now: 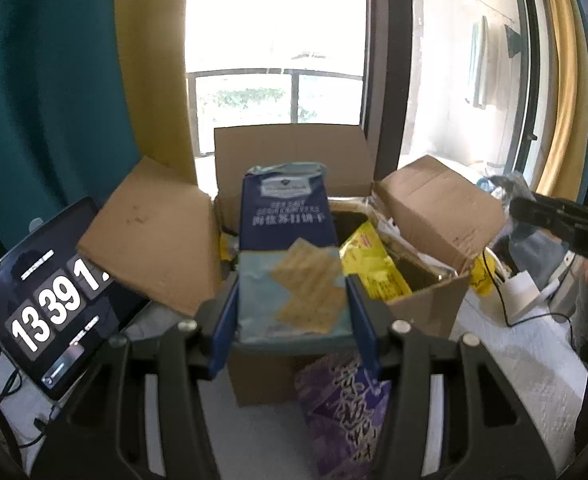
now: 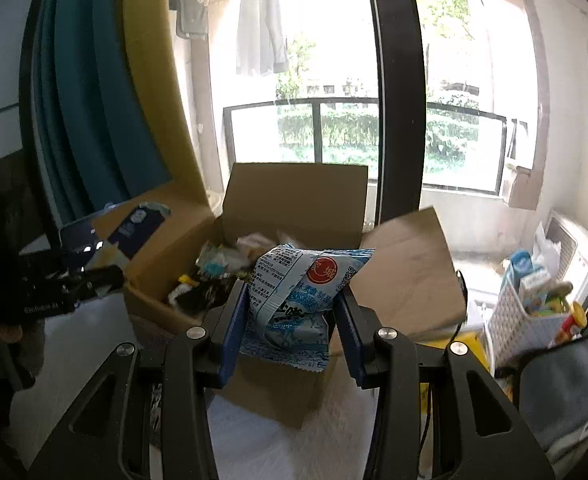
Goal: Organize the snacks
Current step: 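Lift the cracker box and wrapped snack and carry them over the box, then lower both items into the box and open both tools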
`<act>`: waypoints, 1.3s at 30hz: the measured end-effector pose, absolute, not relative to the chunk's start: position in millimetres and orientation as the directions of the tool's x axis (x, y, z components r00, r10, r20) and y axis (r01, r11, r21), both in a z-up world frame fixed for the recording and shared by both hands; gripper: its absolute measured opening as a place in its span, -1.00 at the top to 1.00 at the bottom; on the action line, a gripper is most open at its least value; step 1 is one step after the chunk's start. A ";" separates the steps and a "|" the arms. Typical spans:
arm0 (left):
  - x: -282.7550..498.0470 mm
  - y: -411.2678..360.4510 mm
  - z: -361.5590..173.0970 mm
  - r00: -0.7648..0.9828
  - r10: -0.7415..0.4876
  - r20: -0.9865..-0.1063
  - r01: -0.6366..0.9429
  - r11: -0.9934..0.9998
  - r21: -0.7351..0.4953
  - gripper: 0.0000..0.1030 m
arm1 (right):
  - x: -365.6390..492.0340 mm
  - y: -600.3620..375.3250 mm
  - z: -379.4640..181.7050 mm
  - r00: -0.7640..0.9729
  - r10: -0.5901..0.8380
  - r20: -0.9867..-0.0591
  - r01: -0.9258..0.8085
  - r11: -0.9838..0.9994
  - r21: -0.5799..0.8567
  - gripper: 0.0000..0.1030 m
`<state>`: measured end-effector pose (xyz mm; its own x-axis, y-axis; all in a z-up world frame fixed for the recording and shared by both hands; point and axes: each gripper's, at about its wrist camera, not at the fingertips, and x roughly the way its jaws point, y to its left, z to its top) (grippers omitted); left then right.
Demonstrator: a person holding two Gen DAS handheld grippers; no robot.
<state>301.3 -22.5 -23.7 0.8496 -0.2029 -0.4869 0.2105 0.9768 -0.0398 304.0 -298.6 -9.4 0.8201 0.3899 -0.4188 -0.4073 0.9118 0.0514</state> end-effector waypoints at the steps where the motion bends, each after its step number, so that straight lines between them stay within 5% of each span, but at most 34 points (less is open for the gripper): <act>1: 307.2 -22.8 -23.8 0.850 -0.200 -0.488 0.206 0.978 -0.042 -0.02 | 308.0 -299.6 -8.2 0.821 0.392 -0.416 -0.408 0.911 0.054 0.12; 32: 397.3 -21.2 -10.9 0.881 -0.155 -0.447 0.156 0.987 -0.035 -0.11 | 442.2 -281.4 -2.0 0.829 0.398 -0.393 -0.364 0.918 0.161 0.12; 34: 393.6 -18.5 -9.1 0.886 -0.155 -0.436 0.150 0.988 -0.045 -0.33 | 451.5 -279.1 -2.1 0.828 0.383 -0.410 -0.346 0.924 0.165 -0.03; 36: 392.5 -16.0 -7.6 0.888 -0.155 -0.432 0.143 0.988 -0.060 -0.37 | 454.7 -276.2 -2.6 0.835 0.361 -0.415 -0.330 0.932 0.148 -0.39; 39: 388.4 -13.0 -5.6 0.891 -0.157 -0.425 0.139 0.988 -0.073 -0.40 | 449.9 -274.1 -0.8 0.838 0.361 -0.409 -0.335 0.932 0.134 -0.39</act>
<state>388.4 -13.0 -5.6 0.8915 -0.1571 -0.4250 0.1393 0.9876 -0.0728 449.9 -274.1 -0.8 0.8381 0.3605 -0.4095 -0.3355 0.9324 0.1343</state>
